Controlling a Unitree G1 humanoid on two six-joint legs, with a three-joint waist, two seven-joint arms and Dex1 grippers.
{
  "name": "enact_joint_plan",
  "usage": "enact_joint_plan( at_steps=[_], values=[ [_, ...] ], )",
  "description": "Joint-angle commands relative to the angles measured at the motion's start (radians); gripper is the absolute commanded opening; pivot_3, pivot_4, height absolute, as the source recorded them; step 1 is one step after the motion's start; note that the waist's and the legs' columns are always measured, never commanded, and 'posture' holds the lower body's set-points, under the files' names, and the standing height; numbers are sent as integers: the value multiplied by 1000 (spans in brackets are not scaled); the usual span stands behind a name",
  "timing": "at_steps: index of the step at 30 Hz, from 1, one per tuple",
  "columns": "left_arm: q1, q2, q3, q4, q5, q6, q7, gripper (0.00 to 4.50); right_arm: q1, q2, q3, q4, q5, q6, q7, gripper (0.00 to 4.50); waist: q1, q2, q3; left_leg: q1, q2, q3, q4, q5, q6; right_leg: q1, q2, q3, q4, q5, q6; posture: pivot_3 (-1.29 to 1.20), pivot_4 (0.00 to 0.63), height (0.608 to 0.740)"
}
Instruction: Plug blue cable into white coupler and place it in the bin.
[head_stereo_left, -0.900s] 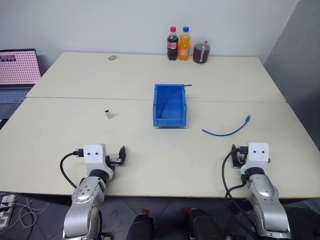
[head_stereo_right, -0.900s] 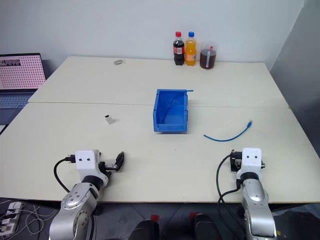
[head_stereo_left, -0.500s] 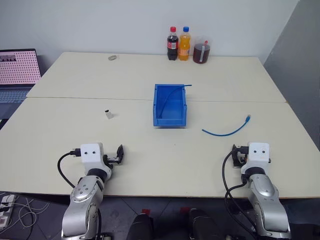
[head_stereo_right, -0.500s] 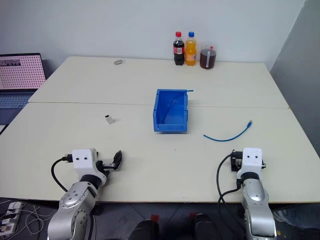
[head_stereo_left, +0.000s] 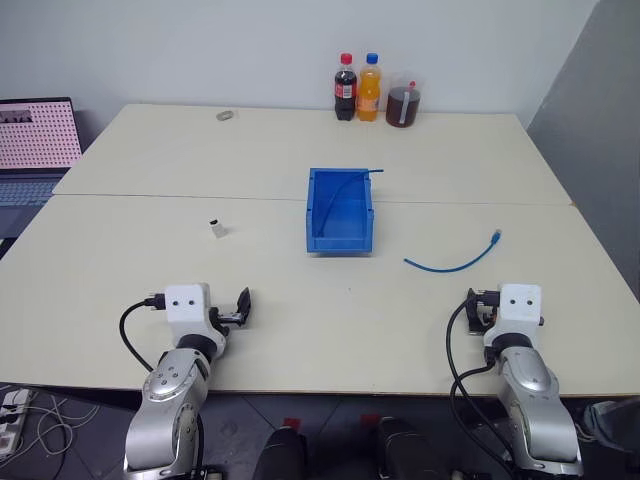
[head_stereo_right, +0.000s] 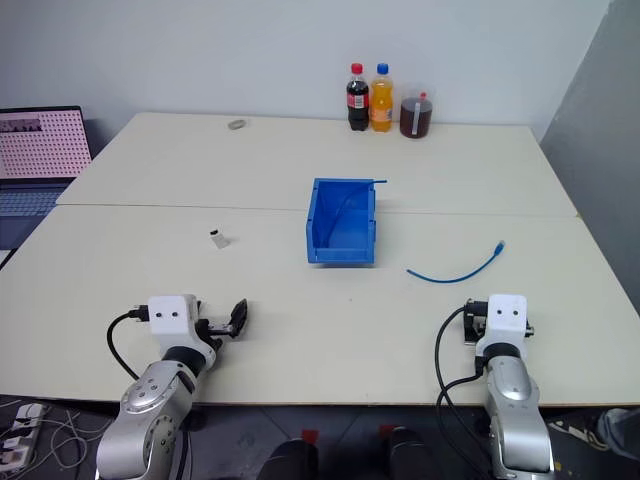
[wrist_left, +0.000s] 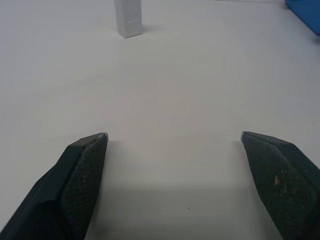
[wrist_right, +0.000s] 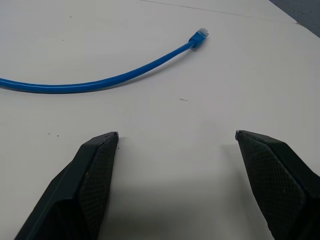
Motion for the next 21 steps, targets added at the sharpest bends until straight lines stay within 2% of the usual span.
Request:
enact_joint_plan(
  at_steps=[1, 5, 8, 11, 16, 21],
  values=[
    [-37, 90, -60, -67, 1, -43, -125, 4500, -22, -14, -37, -59, 1, 43, -11, 3986, 0, 0, 0, 0, 0, 0, 0, 0, 0, 0, 0, 0, 0, 0, 0, 0, 150, 740],
    [-187, 218, -258, -41, 1, -94, -400, 4500, -132, -53, -77, -56, -17, 162, -34, 3986, 3, 0, 0, 0, -1, 0, 0, 0, 0, 0, 0, 0, 0, 0, 0, 0, 150, 740],
    [-300, 235, -341, -12, -51, -109, -551, 4500, -249, -87, -96, -1, -14, 228, -41, 3986, 1, 0, 0, 0, -1, 1, 1, 0, 0, 1, 0, 1, 0, 1, 1, 0, 150, 740],
    [-418, 232, -420, 70, -52, -157, -684, 4500, -395, -124, -105, 140, -7, 249, -45, 3986, -7, 0, 0, 0, -1, 1, 0, 0, 0, 1, 0, 1, 0, 1, 1, 0, 150, 740],
    [-501, 212, -469, 191, -30, -241, -773, 4500, -591, -136, -138, 403, 21, 235, -74, 3986, -21, 0, 0, 1, -1, 1, -2, 0, 1, 0, 1, 0, 0, 2, -6, 0, 150, 740],
    [-514, 193, -467, 225, -21, -262, -776, 4500, -696, -132, -124, 591, 15, 201, -94, 3986, -23, 1, 0, -2, -1, 1, -1, 0, 1, -1, 0, 0, 0, 2, -6, 0, 150, 740]
  ],
)
